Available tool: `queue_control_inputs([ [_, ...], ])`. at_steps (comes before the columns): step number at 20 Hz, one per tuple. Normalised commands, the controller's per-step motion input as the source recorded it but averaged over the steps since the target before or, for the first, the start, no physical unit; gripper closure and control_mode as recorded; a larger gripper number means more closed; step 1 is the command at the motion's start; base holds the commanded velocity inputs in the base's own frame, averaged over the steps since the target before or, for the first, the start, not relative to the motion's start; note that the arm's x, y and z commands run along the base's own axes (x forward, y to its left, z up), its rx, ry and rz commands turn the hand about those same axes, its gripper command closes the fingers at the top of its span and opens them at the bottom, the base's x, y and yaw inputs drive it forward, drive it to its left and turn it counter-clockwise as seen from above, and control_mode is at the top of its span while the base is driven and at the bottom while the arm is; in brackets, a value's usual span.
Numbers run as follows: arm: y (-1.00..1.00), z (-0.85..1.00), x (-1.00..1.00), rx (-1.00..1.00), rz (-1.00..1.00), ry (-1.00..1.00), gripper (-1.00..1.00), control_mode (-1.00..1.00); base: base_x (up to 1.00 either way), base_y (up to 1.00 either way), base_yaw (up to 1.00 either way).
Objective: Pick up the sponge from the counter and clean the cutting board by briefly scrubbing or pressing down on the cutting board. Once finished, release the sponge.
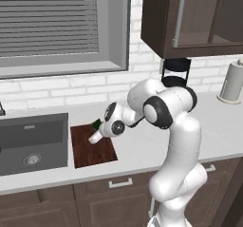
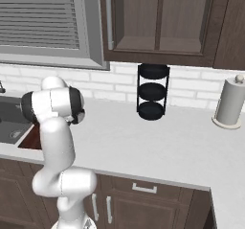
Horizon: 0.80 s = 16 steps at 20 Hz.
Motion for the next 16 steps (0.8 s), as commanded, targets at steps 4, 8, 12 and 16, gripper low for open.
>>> queue_control_inputs([
  [4,-0.06,0.57,0.00,0.04,0.00,0.05,1.00,-1.00,0.00,0.00,0.00],
  [8,0.01,0.78,-0.03,0.07,-0.18,-0.15,1.00,-1.00,0.00,0.00,0.00],
  [12,0.12,0.62,-0.23,0.31,-0.37,-0.13,1.00,-1.00,0.00,0.00,0.00],
  [16,0.50,0.22,-0.08,0.36,-0.50,0.00,1.00,-1.00,0.00,0.00,0.00],
])
